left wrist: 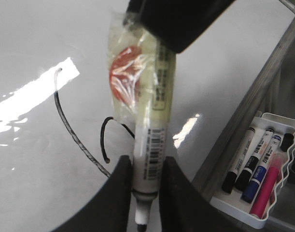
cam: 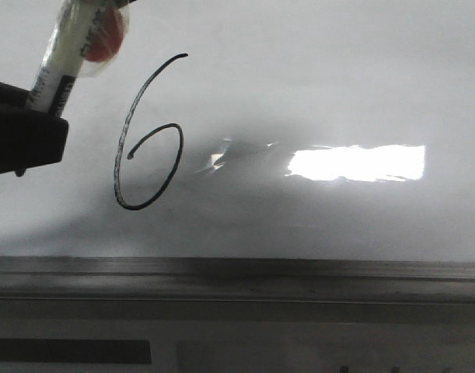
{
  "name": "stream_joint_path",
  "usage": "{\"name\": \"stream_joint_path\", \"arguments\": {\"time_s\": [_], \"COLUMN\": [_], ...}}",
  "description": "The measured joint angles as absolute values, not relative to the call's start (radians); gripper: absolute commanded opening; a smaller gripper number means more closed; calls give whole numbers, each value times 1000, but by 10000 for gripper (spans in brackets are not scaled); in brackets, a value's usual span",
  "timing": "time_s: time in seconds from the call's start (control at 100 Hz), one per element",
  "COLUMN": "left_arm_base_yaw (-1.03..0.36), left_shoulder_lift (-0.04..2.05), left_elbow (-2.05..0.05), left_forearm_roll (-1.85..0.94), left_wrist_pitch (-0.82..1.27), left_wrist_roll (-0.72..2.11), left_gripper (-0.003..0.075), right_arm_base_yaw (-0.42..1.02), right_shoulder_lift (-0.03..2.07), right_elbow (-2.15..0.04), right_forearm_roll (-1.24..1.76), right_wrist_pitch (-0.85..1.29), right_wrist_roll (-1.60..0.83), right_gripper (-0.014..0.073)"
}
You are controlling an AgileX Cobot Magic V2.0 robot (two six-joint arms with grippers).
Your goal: Write number 6 on whiteboard
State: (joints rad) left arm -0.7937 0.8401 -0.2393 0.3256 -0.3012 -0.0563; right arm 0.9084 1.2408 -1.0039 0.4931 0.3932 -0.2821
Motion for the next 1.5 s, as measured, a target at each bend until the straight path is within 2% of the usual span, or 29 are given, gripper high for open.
{"name": "stream_joint_path", "arguments": {"time_s": [0.08, 0.15, 0.46, 0.89, 0.94, 0.98, 1.11, 1.18, 1.42, 1.5], "left_arm_base_yaw": [-794, -794, -794, -794, -794, -794, -794, -794, -800, -800], "left_shoulder_lift": [840, 840, 844, 951, 955, 957, 957, 957, 953, 932], "left_elbow": [-240, -240, -242, -274, -274, -275, -275, -277, -281, -281], "left_forearm_roll": [309, 259, -276, -379, -385, -392, -409, -428, -441, -444], "left_wrist_pitch": [-301, -287, -183, -153, -157, -159, -168, -180, -197, -197], "left_wrist_roll": [-58, -85, -182, -186, -186, -186, -187, -191, -197, -197], "left_gripper": [-20, -20, -20, -15, 12, 67, 331, 414, 426, 426], "right_arm_base_yaw": [908, 901, 874, 874, 874, 874, 874, 874, 874, 874], "right_shoulder_lift": [1241, 1241, 1241, 1241, 1241, 1241, 1241, 1241, 1241, 1241], "right_elbow": [-1004, -1004, -1004, -1004, -1004, -1004, -1004, -1004, -1004, -1004], "right_forearm_roll": [499, 502, 501, 501, 501, 501, 501, 501, 501, 501], "right_wrist_pitch": [395, 397, 399, 399, 400, 400, 400, 400, 401, 402], "right_wrist_roll": [-282, -282, -282, -282, -282, -282, -282, -282, -282, -282], "right_gripper": [364, 426, 425, 425, 425, 425, 425, 425, 423, 367]}}
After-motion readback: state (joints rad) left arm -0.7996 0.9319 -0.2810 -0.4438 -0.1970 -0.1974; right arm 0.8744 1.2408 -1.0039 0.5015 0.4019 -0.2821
